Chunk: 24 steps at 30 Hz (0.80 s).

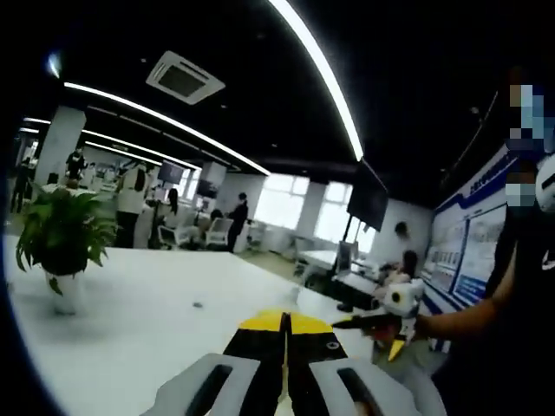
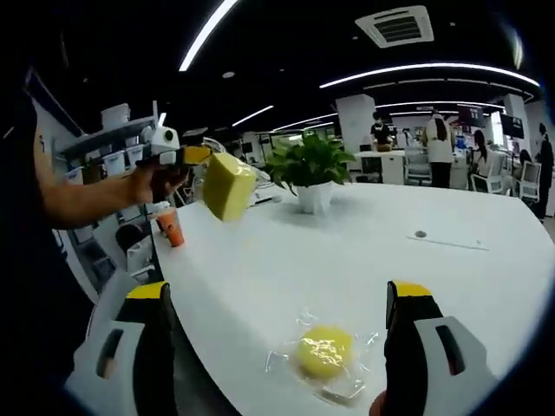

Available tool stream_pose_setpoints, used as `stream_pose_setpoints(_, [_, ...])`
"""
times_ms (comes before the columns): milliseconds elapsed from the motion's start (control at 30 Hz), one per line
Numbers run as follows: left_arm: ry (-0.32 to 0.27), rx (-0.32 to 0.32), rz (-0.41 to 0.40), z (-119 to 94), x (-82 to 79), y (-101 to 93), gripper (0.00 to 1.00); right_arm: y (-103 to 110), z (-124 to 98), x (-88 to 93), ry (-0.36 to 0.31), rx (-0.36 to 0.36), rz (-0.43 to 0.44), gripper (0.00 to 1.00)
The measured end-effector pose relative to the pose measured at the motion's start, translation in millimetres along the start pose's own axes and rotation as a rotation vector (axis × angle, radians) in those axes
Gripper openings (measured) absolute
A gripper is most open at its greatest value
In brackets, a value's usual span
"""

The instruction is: Compare the silicone blocks by pressing each to a similar depth, holding the contact briefly, and releasing to observe deformation and rebound differences across the visible hardness samples.

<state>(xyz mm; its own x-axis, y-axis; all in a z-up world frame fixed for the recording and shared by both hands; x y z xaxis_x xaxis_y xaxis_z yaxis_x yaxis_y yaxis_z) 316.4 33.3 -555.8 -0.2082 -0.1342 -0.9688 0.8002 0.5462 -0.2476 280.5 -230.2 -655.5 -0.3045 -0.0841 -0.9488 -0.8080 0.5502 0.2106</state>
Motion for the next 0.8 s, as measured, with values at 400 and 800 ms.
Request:
stream_pose_setpoints(400, [-0.012,0.096,-0.025,10.3,-13.2,-45.5,0.0,28.0,19.5,-32.7,-0.083,-0.141,0.014,0.96])
stream_pose_setpoints(800, [-0.004,0.152,-0.032,24.6,-12.7,-65.1,0.0,45.3,38.6,-51.8,-0.176,-0.253,0.044,0.78])
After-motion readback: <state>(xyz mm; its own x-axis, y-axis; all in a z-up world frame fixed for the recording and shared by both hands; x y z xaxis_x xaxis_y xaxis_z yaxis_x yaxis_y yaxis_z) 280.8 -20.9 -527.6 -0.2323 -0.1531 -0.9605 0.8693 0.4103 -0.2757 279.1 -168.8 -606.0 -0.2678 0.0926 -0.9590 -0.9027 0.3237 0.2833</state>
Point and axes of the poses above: the point that each gripper's makers call its tool centre point, and the gripper's own axes: z roughly forward along the fingers, y roughly to its left, x roughly out of its underside, the point moved 5 cm from there along -z, roughly backward along the fingers, and after that the axes turned 2 degrees about z, right-handed, at the moved point
